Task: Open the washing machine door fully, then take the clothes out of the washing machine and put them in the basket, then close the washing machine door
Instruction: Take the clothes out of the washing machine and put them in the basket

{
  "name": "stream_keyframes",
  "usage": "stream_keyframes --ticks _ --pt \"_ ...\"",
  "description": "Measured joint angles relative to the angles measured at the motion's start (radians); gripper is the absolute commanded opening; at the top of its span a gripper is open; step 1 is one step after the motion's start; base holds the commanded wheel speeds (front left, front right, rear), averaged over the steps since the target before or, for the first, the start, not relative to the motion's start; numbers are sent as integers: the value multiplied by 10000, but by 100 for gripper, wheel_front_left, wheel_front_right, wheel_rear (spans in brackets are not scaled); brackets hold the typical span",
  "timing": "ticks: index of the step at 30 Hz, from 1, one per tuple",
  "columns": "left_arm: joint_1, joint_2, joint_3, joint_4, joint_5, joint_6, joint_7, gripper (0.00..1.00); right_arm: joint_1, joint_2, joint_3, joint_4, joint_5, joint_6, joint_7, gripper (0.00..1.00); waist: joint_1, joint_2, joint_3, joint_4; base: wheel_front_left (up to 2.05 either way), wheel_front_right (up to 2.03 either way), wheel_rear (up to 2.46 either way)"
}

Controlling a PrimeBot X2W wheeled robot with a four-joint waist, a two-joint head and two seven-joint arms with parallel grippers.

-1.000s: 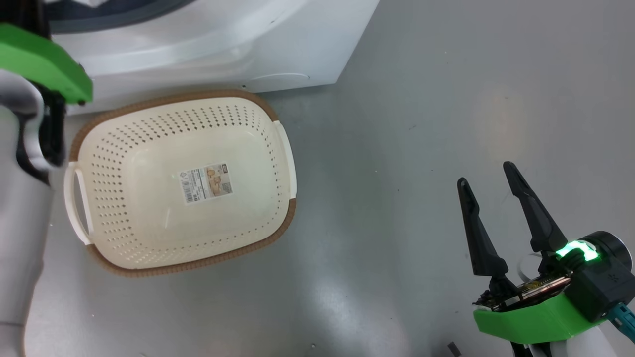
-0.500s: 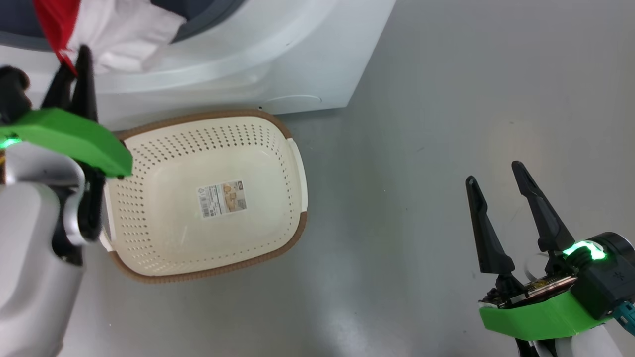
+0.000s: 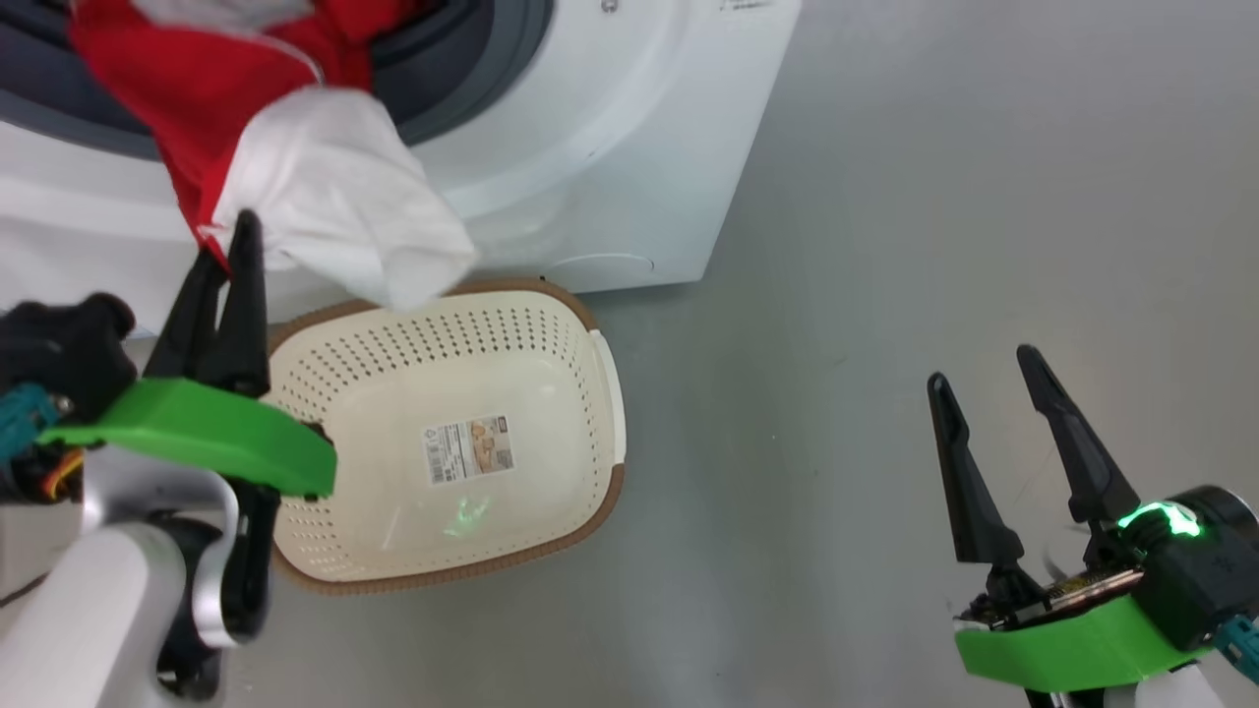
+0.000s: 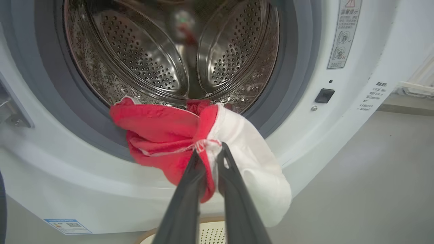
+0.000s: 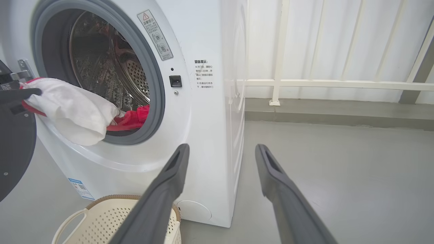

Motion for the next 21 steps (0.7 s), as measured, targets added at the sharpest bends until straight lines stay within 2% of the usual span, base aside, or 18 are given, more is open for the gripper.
stream_keyframes --ticks 9,16,21 --pt "889 339 -54 -1891 527 846 222 0 270 2 -10 -33 0 0 100 100 0 0 -613 66 0 0 0" --pt "1034 644 8 -3020 809 1273 476 0 464 2 -52 -125 0 0 192 100 0 0 -952 84 0 0 0" --pt "1354 702 36 -3271 849 1381 566 0 624 4 -13 -184 0 0 234 100 0 0 -1008 102 0 0 0"
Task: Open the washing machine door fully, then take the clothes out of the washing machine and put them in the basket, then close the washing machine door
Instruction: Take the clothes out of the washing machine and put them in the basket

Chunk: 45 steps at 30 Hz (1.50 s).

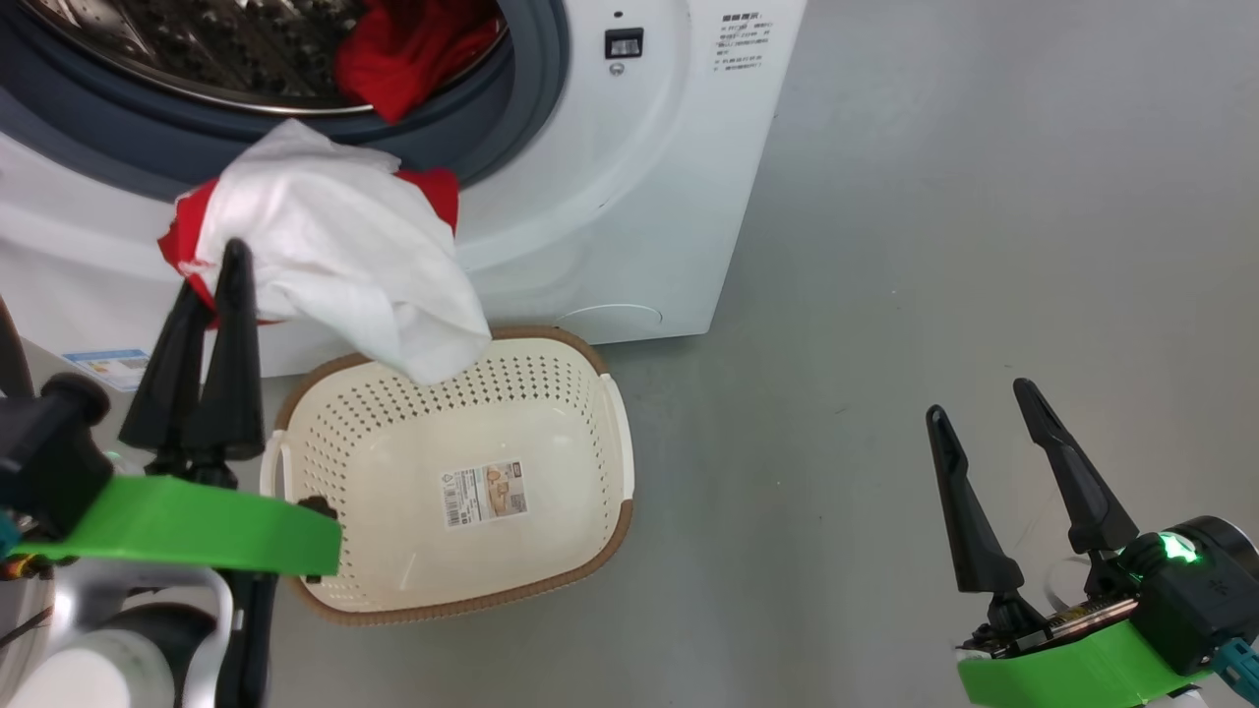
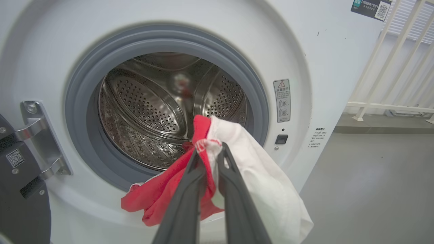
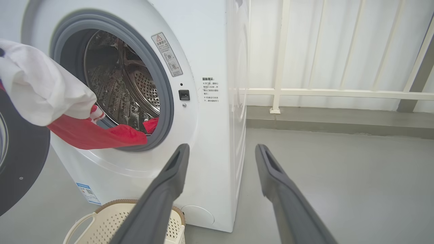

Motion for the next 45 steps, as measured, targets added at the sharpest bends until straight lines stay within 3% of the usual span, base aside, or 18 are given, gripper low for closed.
stream_keyframes --ticks 9,20,31,41,45 --pt "19 326 46 -878 360 305 295 0 0 0 -15 -2 46 0 0 100 0 1 -46 -43 0 0 0" --pt "18 328 40 -951 318 330 428 0 -9 0 -2 -4 180 0 0 100 0 0 263 -129 0 0 0" --pt "390 -525 -717 660 71 261 -27 0 -69 2 -17 -50 180 0 0 100 0 0 882 -162 0 0 0" --pt "452 -1070 -1099 2592 -291 -201 -451 0 -285 0 -27 -161 178 0 2 100 0 1 1467 -202 0 0 0" --pt "332 -1308 -1147 3824 -504 -598 -493 0 -337 0 6 -155 178 0 2 100 0 0 1719 -247 0 0 0"
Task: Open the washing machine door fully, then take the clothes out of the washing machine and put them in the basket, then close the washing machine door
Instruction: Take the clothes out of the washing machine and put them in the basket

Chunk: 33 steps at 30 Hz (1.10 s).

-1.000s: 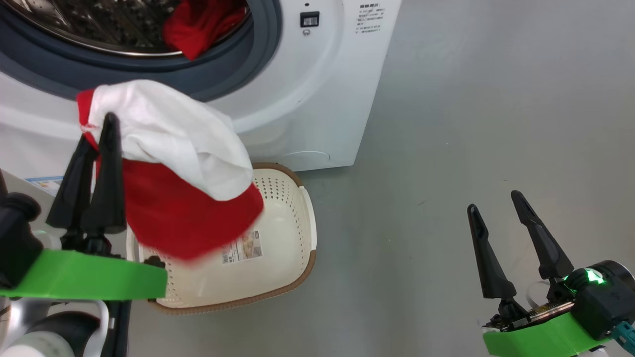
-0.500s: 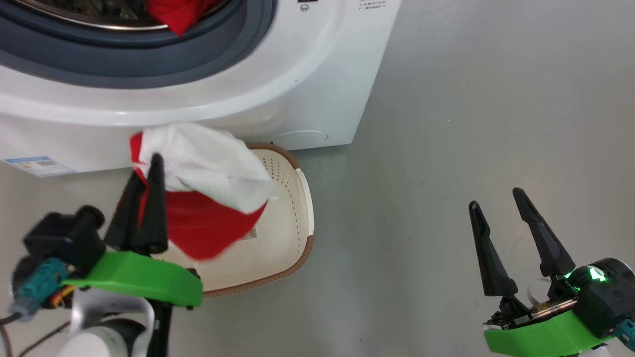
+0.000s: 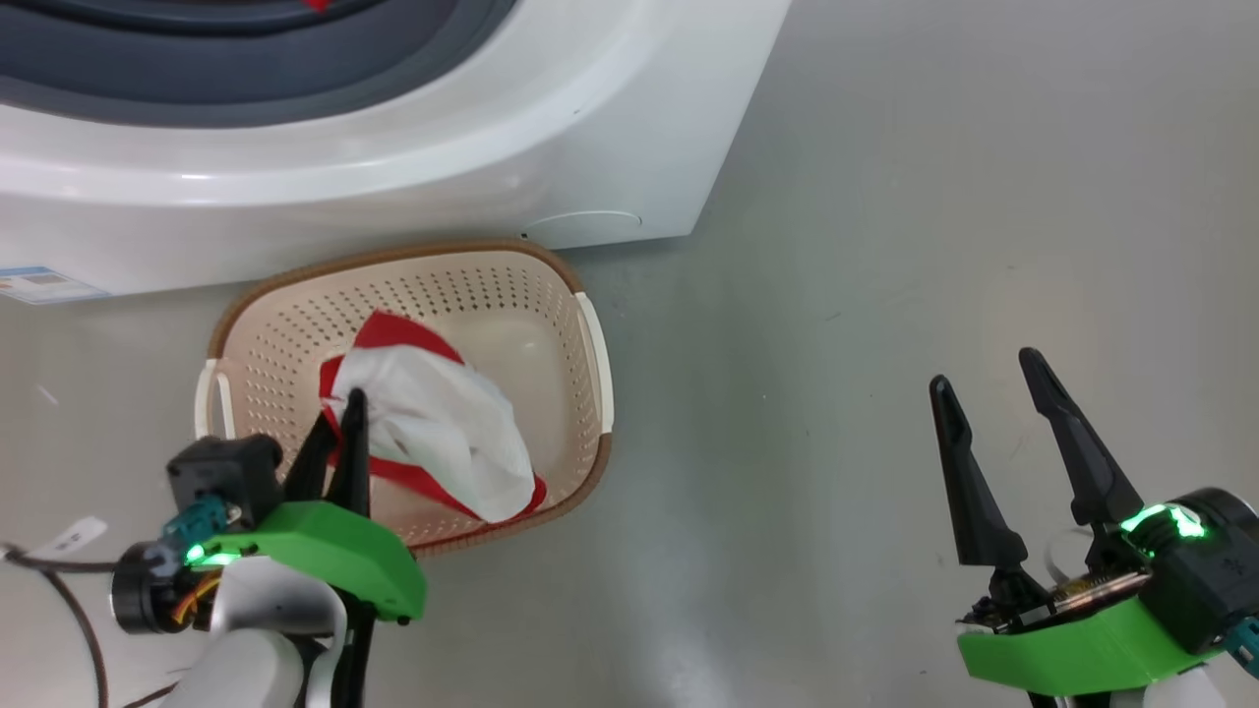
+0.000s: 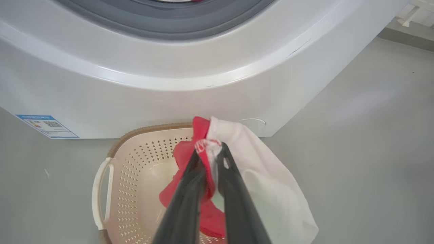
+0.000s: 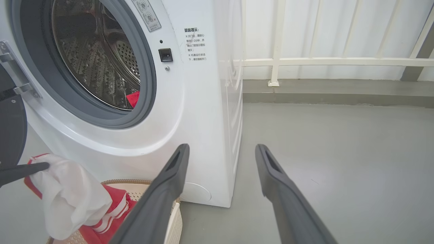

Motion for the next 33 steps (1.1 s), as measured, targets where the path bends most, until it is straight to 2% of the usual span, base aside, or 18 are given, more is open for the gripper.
stream_keyframes --ticks 12,18,24,33 --pt "-932 -506 -188 2715 -527 -832 -209 0 -300 0 48 71 2 0 -58 100 0 0 519 -284 0 0 0" --pt "-1710 -1068 -184 4579 -1154 -1570 -48 0 -374 0 111 132 2 0 -63 100 0 0 735 -362 0 0 0" --pt "-2730 -1289 -236 6406 -1185 -2186 -36 0 -533 -2 209 215 2 0 -73 100 0 0 951 -436 0 0 0" --pt "-4419 -1720 -320 8759 -1208 -2780 -17 0 -655 -2 339 219 2 0 -140 100 0 0 1384 -526 0 0 0"
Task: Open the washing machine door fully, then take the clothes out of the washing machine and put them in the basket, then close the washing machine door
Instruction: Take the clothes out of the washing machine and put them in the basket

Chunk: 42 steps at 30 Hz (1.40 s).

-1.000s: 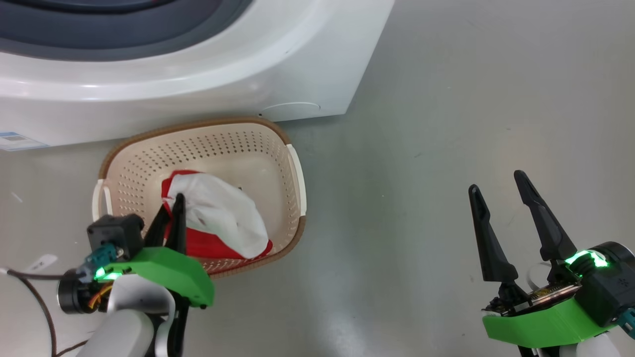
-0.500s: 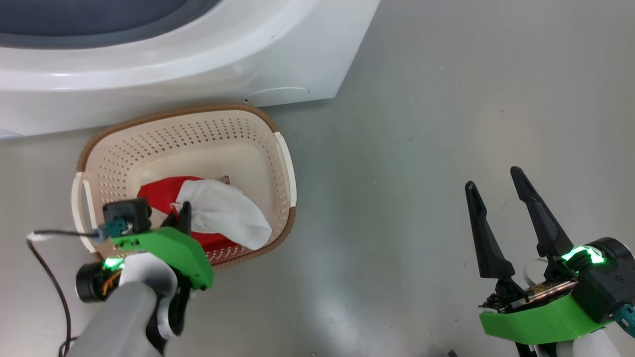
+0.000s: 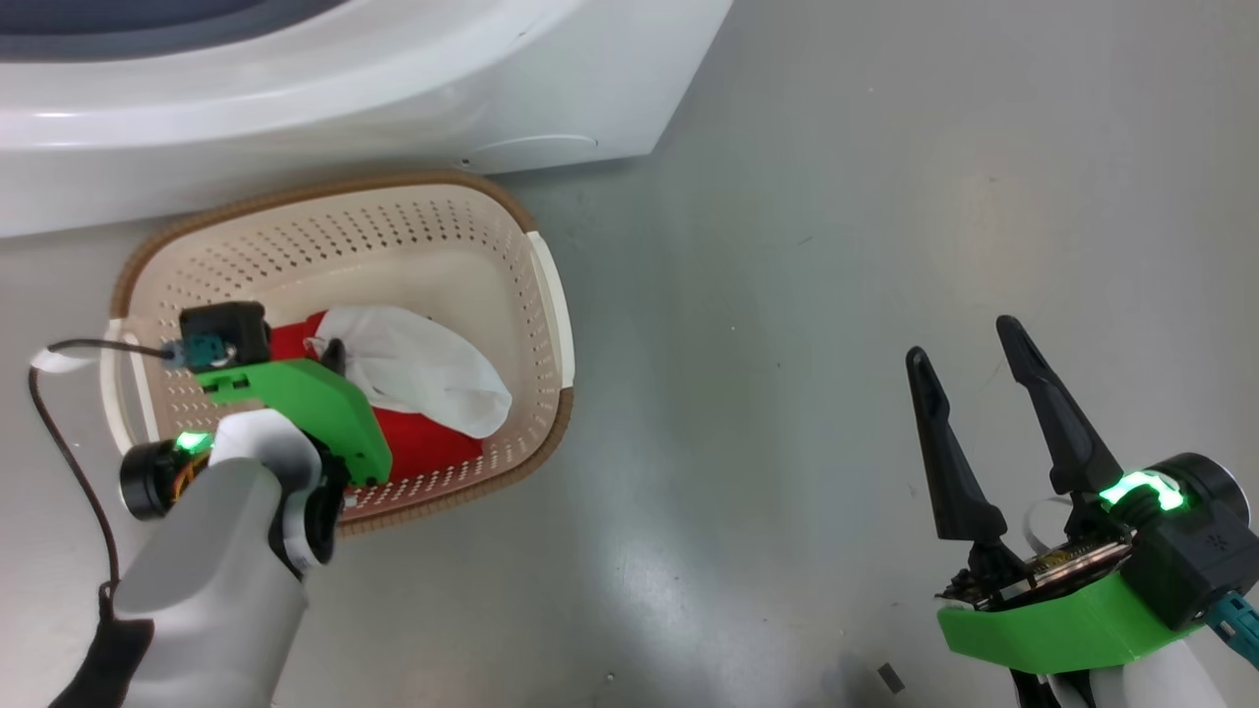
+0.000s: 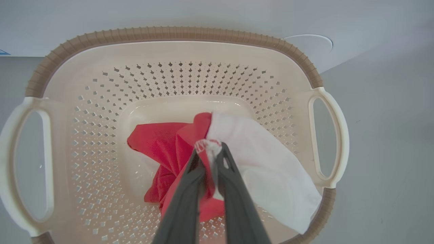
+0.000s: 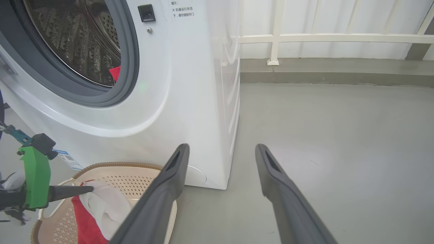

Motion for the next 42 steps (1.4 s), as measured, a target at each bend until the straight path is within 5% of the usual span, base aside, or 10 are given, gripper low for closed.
stream_keyframes --ticks 17,19,20,21,22,26,42 --pt "-1229 -552 52 2961 -360 -988 -364 0 -145 0 88 86 56 0 -13 100 0 0 718 -265 0 0 0" --pt "-1318 -554 50 3108 -366 -1001 -418 15 -265 0 84 115 56 0 -13 100 0 0 718 -276 0 0 0" --pt "-1337 -562 38 3177 -372 -1045 -464 44 -320 0 84 117 56 0 -17 100 0 0 709 -275 0 0 0" --pt "-1351 -566 23 3248 -372 -1074 -500 44 -341 0 82 117 56 0 -25 100 0 0 697 -274 0 0 0" --pt "-1373 -575 19 3300 -372 -1076 -556 71 -338 0 81 128 56 0 -25 100 0 0 679 -271 0 0 0" --pt "-1516 -642 -52 3407 -376 -1087 -755 96 -337 0 71 178 56 0 -27 100 0 0 578 -226 0 0 0" --pt "-1380 -840 -221 3492 -351 -1689 -2353 100 -314 -4 -15 316 56 0 -96 100 0 0 -270 252 0 0 0"
